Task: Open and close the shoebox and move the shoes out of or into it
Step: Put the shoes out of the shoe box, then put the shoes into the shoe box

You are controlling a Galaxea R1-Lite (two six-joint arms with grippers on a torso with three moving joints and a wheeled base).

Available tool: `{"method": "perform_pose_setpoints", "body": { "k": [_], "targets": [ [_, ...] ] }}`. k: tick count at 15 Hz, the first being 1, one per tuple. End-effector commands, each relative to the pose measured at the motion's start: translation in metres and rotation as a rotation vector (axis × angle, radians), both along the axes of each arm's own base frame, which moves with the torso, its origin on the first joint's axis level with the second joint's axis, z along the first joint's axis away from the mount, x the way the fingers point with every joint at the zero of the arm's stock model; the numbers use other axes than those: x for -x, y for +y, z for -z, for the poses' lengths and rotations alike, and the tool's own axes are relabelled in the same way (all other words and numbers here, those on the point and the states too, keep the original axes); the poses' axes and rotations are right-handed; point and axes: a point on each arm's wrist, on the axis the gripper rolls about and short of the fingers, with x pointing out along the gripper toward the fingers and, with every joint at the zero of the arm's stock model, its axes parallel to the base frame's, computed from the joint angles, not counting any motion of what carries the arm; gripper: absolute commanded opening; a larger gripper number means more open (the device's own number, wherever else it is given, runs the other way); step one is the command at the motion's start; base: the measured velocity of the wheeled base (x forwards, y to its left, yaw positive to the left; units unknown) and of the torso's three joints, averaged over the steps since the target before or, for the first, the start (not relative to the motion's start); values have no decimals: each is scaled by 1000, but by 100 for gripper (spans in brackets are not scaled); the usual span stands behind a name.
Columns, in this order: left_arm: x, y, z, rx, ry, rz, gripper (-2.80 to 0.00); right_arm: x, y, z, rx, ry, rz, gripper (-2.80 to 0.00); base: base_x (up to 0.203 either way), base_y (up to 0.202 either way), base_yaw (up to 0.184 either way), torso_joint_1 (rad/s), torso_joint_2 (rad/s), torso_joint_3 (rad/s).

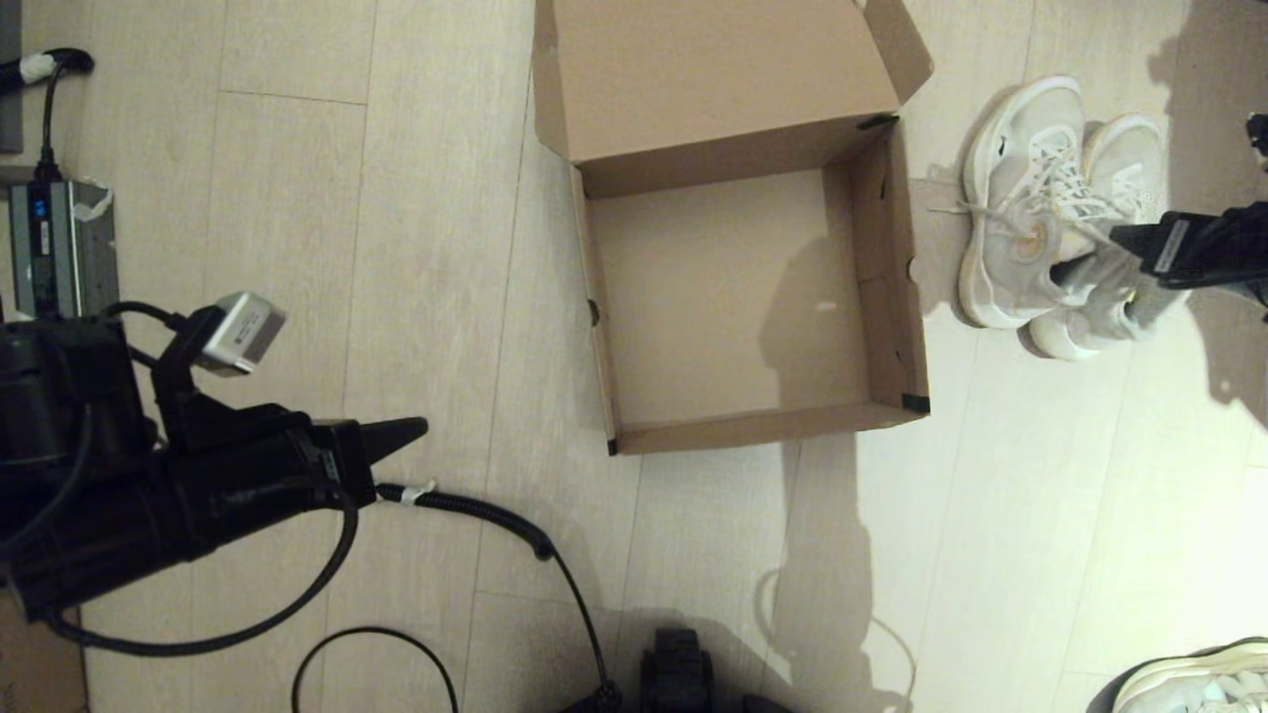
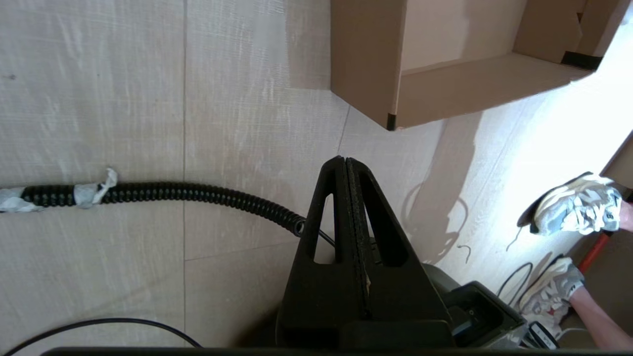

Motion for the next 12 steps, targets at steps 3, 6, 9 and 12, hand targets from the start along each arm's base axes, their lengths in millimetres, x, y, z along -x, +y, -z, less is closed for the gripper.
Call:
{"method": "perform_pose_setpoints", "body": {
  "k": [3,6,9,12],
  "targets": [
    [5,1,-3,6,-17,3,-280,41,45,-35,-7,-50,-184,-280,0,0,0,0,0,0],
    [12,3,-10,13,-51,2,-280,22,77,-11,-29,33,-299,-280,0,0,0,0,0,0],
    [24,7,-20,22,-97,-4,-280,-9,82,18,-28,57,-278,-280,0,0,0,0,0,0],
    [28,8,-22,23,-107,-9,-280,-33,84,43,-28,79,-273,-280,0,0,0,0,0,0]
  ]
}}
